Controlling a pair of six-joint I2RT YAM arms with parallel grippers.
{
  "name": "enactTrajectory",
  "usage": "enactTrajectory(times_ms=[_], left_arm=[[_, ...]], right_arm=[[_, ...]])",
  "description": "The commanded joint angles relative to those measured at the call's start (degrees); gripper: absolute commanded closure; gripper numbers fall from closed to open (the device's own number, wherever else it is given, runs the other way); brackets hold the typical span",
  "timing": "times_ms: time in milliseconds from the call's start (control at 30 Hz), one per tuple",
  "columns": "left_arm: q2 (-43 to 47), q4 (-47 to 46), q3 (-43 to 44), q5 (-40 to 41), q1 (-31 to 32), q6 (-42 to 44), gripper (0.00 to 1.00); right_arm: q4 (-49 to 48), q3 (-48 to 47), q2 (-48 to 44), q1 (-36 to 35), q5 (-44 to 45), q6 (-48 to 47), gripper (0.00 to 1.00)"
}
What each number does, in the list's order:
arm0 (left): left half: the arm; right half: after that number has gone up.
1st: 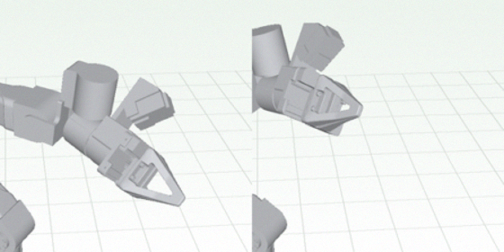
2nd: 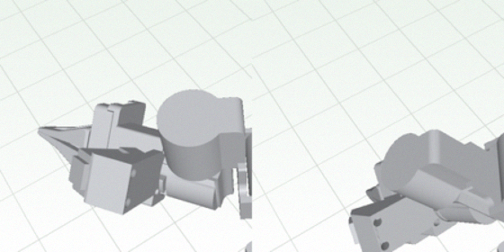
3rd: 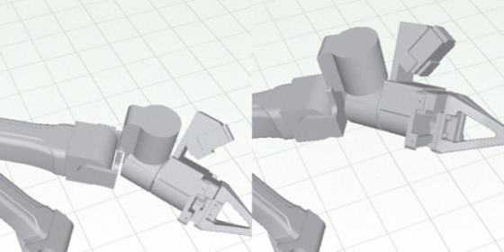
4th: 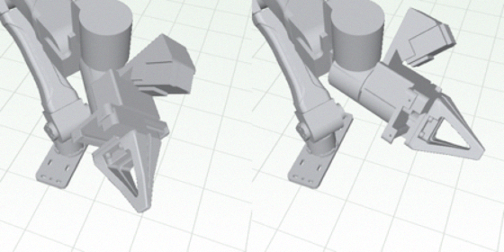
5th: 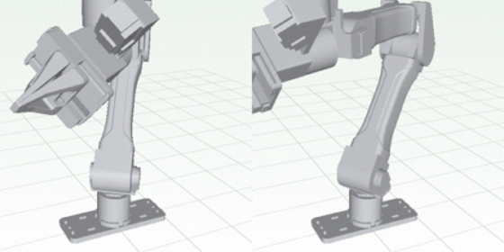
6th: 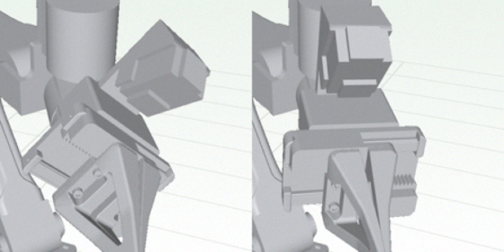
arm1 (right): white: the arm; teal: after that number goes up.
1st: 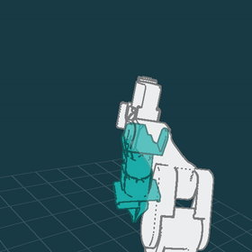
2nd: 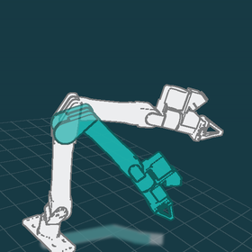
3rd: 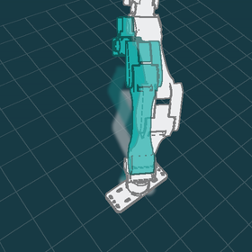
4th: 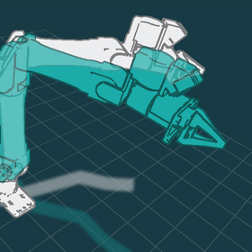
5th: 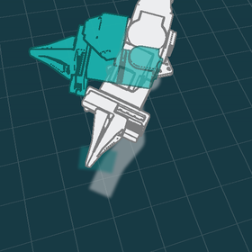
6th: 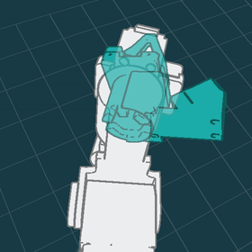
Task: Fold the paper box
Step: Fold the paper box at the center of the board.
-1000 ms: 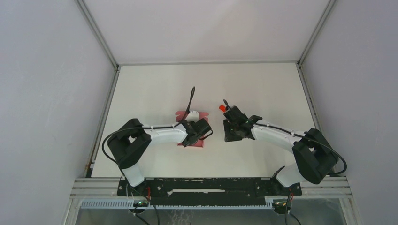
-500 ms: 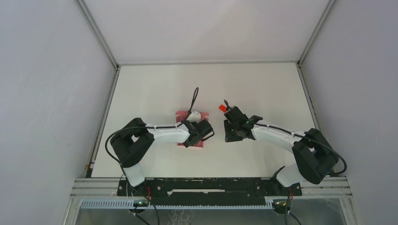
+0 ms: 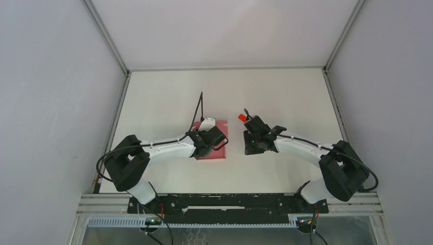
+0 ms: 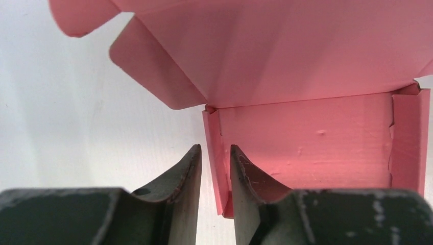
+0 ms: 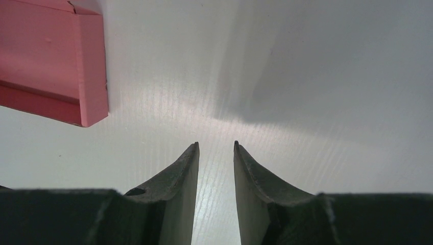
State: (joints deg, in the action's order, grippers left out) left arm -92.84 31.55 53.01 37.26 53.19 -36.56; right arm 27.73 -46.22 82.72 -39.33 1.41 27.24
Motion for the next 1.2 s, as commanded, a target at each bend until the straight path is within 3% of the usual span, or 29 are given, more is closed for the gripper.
enactTrajectory(times_ms=[0, 533, 1167], left_arm=[[5.4, -3.7, -2.7, -1.2, -0.7, 1.2, 0.68], [29.7, -9.0, -17.9, -7.8, -9.0, -0.8, 0.66], [30.9, -14.1, -23.3, -11.4, -11.3, -2.7, 0.65]], right_arm=[[0.7, -2.2, -2.5, 0.0, 0.1, -1.3, 0.60], [7.6, -18.4, 8.4, -8.8, 4.0, 0.8, 0.56], [13.4, -30.9, 22.5, -13.6, 10.8, 2.2, 0.56]])
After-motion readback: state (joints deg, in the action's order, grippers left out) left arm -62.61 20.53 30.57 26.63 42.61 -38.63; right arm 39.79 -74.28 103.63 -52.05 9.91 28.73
